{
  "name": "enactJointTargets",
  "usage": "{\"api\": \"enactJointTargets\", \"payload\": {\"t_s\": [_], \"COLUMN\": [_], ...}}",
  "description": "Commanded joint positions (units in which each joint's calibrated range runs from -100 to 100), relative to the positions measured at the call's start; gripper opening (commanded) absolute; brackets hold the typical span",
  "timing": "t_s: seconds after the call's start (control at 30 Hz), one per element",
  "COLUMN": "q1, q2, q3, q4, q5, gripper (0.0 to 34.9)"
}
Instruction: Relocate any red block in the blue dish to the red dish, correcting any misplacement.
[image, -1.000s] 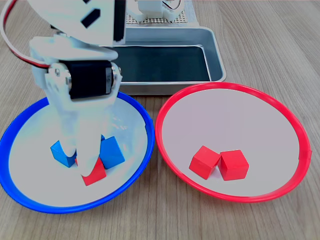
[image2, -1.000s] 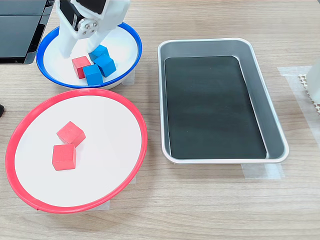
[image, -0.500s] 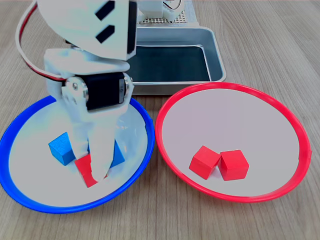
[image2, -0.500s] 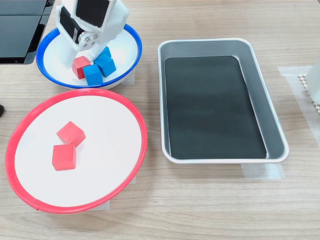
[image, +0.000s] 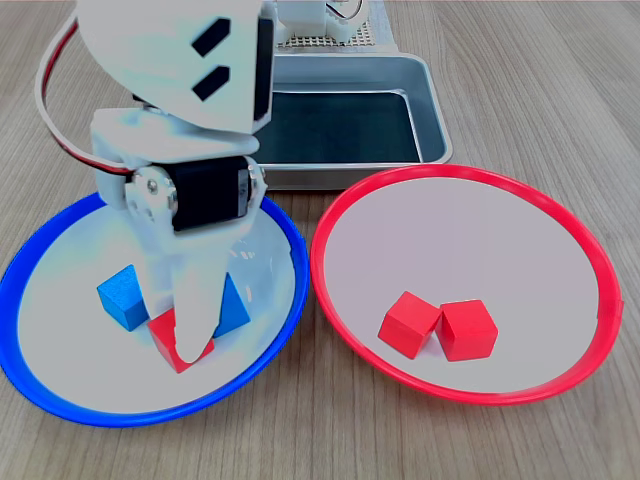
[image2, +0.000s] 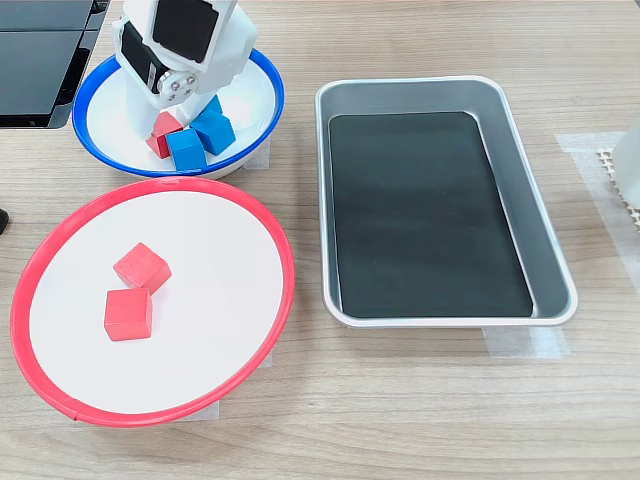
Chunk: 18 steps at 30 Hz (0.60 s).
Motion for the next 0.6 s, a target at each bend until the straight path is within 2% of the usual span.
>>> {"api": "enactJointTargets", "payload": {"t_s": [0.0, 0.27, 0.57], "q1": [-0.1, -0.2, -0.3], "q2": [-0.6, -1.0, -8.3], "q3": [-0.8, -0.3, 1.3], "q4": [-0.7, -1.0, 0.0], "q5": [0.3, 0.1, 0.0], "gripper": [6.4, 0.6, 0.4]}}
